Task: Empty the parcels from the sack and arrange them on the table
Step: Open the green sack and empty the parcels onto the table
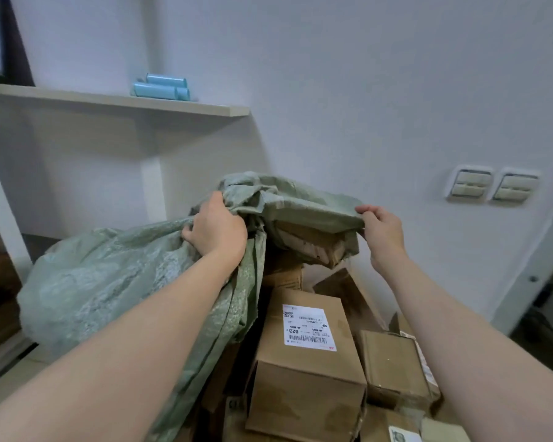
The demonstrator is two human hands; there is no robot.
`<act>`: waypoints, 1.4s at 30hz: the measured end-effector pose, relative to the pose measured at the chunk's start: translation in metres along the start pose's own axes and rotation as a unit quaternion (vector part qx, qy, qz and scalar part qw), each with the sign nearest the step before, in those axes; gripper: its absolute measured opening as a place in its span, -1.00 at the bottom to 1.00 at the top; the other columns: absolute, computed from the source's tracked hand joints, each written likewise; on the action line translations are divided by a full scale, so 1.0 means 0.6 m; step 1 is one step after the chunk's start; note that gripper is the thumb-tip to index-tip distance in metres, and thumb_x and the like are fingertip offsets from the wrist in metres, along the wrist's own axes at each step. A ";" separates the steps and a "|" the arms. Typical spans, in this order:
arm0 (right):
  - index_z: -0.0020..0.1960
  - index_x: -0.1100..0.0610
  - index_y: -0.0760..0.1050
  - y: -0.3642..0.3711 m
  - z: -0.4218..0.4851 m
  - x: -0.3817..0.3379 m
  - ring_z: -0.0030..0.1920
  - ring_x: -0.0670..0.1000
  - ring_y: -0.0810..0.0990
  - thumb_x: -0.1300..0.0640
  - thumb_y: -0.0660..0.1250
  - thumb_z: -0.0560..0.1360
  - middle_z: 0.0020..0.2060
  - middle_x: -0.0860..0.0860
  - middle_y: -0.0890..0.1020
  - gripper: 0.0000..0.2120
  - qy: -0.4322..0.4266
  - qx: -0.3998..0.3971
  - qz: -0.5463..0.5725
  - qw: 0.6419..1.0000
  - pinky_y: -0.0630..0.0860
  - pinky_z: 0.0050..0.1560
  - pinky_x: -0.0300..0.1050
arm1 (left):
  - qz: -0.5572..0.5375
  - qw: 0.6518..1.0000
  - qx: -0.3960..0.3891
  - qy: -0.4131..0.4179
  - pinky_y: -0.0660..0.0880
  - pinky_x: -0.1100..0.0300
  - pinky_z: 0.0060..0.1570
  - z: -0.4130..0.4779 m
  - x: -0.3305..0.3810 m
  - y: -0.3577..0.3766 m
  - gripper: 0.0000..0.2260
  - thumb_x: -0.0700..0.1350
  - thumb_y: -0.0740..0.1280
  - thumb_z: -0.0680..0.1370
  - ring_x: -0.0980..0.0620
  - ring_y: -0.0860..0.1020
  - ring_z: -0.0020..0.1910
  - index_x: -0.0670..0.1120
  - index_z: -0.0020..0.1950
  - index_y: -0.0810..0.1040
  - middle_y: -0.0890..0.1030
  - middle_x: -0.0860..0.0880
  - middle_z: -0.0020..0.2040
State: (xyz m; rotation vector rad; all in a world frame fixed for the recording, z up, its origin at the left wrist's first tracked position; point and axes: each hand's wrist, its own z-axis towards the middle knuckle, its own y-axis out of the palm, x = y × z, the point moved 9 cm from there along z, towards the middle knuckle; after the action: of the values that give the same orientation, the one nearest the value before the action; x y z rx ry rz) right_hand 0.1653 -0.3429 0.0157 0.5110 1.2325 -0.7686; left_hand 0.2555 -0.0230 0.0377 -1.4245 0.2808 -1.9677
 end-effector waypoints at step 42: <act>0.06 0.01 0.52 0.045 -0.032 -0.104 0.04 -0.07 0.58 0.11 0.05 0.68 0.02 -0.01 0.62 -0.74 -0.040 -0.053 0.147 0.987 0.53 -0.07 -0.26 | -0.195 0.977 0.088 -0.025 0.25 -0.14 0.37 -0.003 -0.012 -0.060 -0.58 -0.38 0.17 0.46 -0.06 0.46 0.00 0.01 0.20 0.47 0.60 0.00 -0.03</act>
State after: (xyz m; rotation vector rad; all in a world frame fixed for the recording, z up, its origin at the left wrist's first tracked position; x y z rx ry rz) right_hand 0.1650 -0.2963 0.0690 0.5551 1.0871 -0.4673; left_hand 0.2410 0.0078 0.0512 -1.4935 -0.2092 -2.1970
